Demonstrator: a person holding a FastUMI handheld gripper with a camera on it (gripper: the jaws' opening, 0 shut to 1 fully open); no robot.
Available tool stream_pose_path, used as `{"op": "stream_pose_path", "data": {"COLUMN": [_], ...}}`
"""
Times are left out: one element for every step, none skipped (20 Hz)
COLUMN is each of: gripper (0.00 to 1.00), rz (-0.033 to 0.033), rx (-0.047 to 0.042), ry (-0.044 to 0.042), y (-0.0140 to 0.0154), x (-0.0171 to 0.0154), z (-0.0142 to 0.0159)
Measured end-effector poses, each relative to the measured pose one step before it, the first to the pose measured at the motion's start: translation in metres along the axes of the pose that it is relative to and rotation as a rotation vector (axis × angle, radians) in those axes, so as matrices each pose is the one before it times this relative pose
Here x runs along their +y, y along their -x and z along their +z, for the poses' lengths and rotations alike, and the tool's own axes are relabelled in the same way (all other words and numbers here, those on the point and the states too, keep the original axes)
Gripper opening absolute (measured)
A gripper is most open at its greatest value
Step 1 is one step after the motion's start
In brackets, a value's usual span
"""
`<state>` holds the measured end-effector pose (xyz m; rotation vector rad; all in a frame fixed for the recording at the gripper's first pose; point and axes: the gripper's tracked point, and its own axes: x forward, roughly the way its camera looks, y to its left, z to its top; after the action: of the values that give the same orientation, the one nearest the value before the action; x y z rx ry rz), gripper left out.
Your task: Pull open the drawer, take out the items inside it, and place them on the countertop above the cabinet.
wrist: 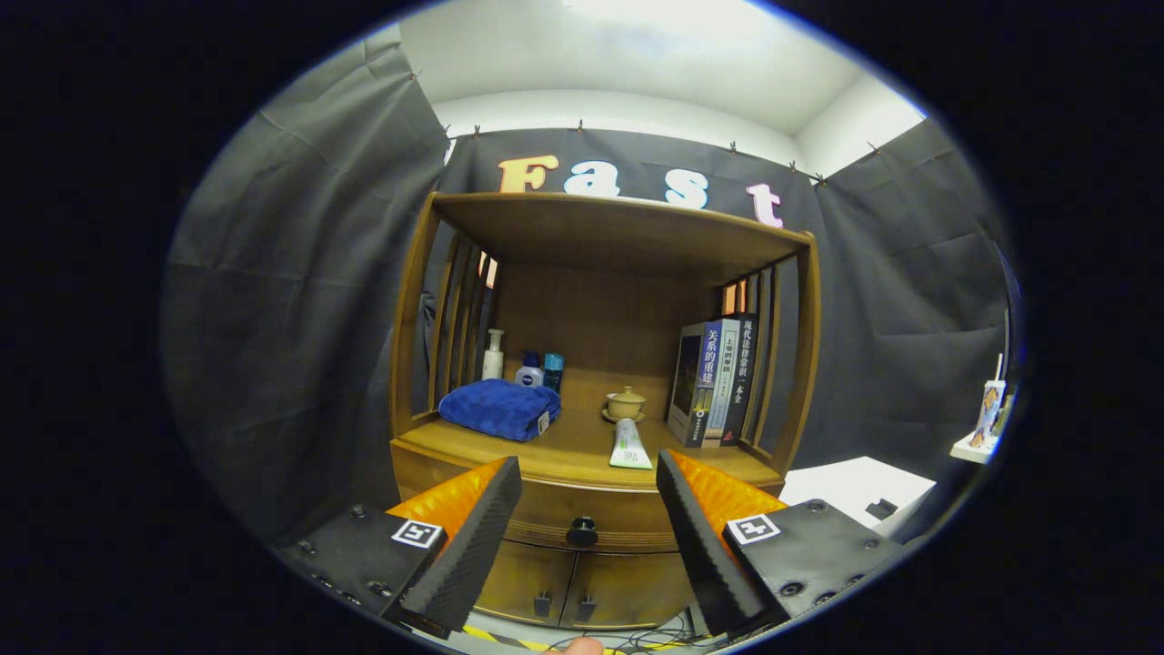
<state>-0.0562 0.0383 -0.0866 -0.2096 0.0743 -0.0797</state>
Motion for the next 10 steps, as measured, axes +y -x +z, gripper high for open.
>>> {"op": "stream_pose_path", "data": {"gripper": [0.98, 0.98, 0.98, 0.98, 0.98, 0.98, 0.98, 0.98, 0.98, 0.98], "rz": [-0.00147, -0.00701, -0.00346, -0.00181, -0.00128, -0.00199, -0.00490, -0.00508, -0.00546, -0.00626], "rx": [-0.01433, -0.00963, -0.00348, -0.00256, 0.00139, -0.00051, -0.00606, -0.00988, -0.00700, -0.00196], "ry": [-0.00240, -0.00332, -0.00276, -0.00191, -0.00261, -0.00472, -0.00455, -0.00479, -0.00153, 0.00348], "y": [0.00812, 0.00660, 0.00591, 0.00436, 0.00383, 0.00274, 0.00288, 0.00206, 0.00178, 0.00160], "x": [-0.00247, -0.00423, -0.00485, -0.00429, -0.00455, -0.00362, -0.00420, -0.00322, -0.00343, -0.00286], "z": [0.00544, 0.00399, 0.00299, 0.00300, 0.00230, 0.00298, 0.00301, 0.00388, 0.00230, 0.00097]}}
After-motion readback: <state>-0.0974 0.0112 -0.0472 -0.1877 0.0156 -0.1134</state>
